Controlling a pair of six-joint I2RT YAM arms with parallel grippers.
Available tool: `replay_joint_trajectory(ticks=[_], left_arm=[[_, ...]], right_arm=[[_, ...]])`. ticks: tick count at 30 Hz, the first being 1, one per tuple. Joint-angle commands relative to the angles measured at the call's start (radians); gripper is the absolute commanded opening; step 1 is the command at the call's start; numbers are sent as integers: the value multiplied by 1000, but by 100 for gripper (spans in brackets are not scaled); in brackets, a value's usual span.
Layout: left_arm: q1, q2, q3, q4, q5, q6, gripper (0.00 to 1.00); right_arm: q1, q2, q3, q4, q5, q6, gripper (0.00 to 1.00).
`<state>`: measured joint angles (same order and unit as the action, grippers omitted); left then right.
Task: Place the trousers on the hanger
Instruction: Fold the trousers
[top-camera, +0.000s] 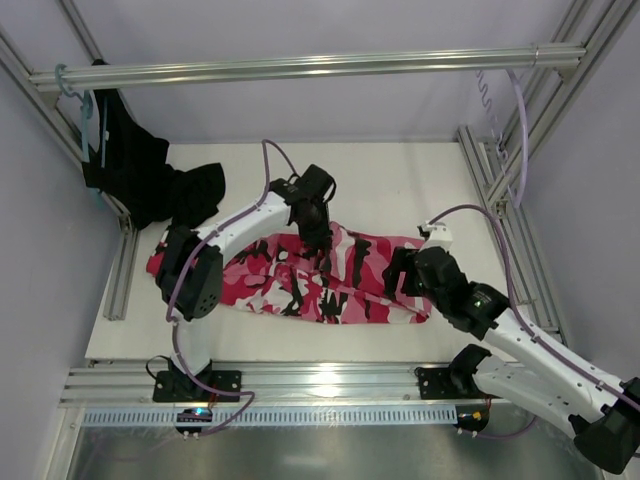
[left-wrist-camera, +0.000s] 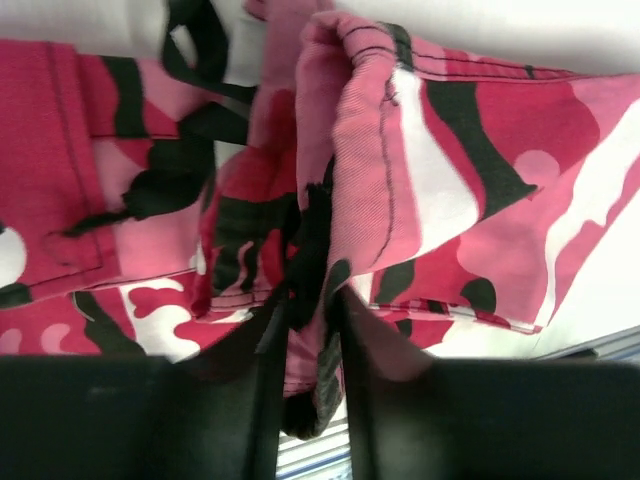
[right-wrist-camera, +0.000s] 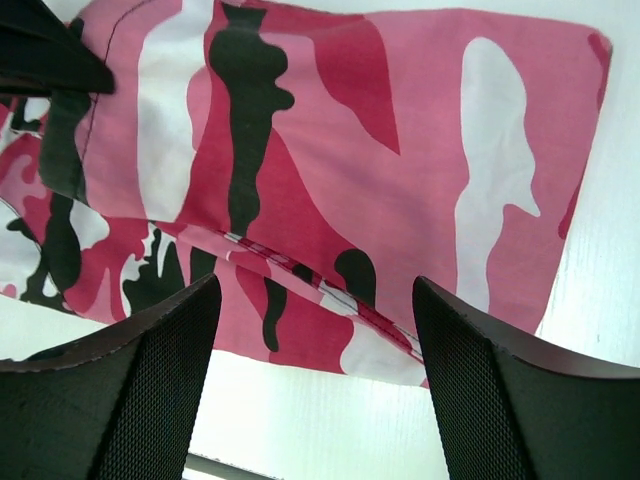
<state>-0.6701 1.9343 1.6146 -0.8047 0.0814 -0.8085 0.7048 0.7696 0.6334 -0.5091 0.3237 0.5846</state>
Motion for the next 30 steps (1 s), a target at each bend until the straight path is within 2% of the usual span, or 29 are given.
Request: replay_joint_trajectory(ticks=[1, 4, 7, 10, 11, 15, 17, 20, 25, 30], left_arm=[[41, -3, -19, -33, -28, 48, 29], [70, -5, -39, -21, 6, 80, 36], [82, -11, -33, -56, -47, 124, 43], [89, -26, -57, -22, -17, 167, 49], [89, -32, -76, 10, 48, 173, 51], [93, -28, -140, 105, 127, 167, 61], [96, 1, -136, 125, 158, 173, 63], [98, 69, -87, 70, 135, 198, 63], [99, 65, -183, 219, 250, 144, 64], [101, 106, -190, 268, 308, 120, 60]], right_arm=[[-1, 29, -29, 98, -35, -54, 79], [-1, 121, -38, 196, -162, -139, 71], [-1, 253, -14, 234, -247, -173, 60], [1, 347, -8, 250, -256, -187, 59], [1, 355, -11, 259, -259, -192, 58], [-1, 353, -38, 274, -256, -172, 58], [1, 335, -44, 281, -259, -164, 59], [-1, 323, -49, 274, -239, -157, 58], [1, 342, -54, 285, -224, -149, 58], [-1, 364, -75, 314, -229, -141, 58]])
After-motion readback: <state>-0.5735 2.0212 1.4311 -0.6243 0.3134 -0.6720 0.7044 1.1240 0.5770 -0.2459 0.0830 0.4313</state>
